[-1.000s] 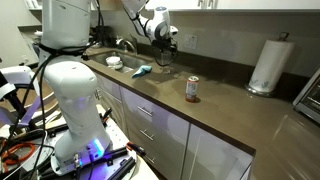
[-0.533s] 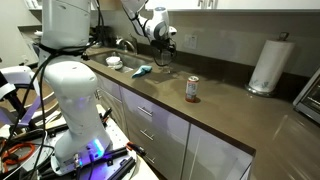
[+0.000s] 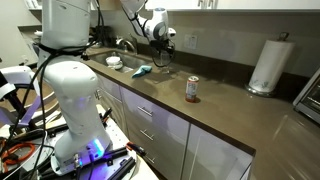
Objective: Slide the glass forward
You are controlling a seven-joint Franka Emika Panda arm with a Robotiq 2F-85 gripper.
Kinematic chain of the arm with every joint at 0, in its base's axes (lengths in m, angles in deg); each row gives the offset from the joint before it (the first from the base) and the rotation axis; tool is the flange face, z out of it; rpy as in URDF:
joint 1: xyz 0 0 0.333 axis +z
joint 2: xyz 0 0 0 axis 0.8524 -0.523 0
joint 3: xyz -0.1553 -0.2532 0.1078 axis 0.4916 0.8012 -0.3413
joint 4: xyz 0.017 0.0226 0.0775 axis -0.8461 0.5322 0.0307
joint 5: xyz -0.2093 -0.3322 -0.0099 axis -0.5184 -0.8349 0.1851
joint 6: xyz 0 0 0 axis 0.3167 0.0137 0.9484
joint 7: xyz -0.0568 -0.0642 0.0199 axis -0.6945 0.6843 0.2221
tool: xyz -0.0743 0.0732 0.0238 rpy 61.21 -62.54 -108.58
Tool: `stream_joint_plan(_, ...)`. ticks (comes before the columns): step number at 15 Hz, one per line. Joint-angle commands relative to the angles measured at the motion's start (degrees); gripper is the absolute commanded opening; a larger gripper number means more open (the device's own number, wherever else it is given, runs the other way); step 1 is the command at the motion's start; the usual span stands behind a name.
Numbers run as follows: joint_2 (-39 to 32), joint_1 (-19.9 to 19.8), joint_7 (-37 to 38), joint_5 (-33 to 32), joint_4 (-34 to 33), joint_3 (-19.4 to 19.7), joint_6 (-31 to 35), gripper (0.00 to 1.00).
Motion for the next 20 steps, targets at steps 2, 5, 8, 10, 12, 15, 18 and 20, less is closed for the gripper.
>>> stream_joint_plan(2,0.2,1.1,3.7,-2.2,-0.7,1.2,-3.0,0.84)
stream_joint_plan(5,0.2,1.4,4.5,-3.0,-0.7,1.5,-3.3,0.75)
stream_joint_plan(8,0.2,1.8,5.5,-3.6,-0.6,1.8,-3.3,0.75)
stream_joint_plan(10,0.3,2.0,6.1,-3.9,-0.6,1.9,-3.5,0.76)
stream_joint_plan(12,0.4,2.5,7.0,-4.3,-0.5,2.3,-3.8,0.75)
stream_joint_plan(15,0.6,3.3,8.9,-5.2,-0.2,2.8,-4.1,0.72)
stream_joint_plan(18,0.9,4.3,11.1,-6.3,0.2,3.3,-4.2,0.72)
stream_joint_plan(20,1.1,4.9,12.5,-6.8,0.5,3.5,-4.2,0.68)
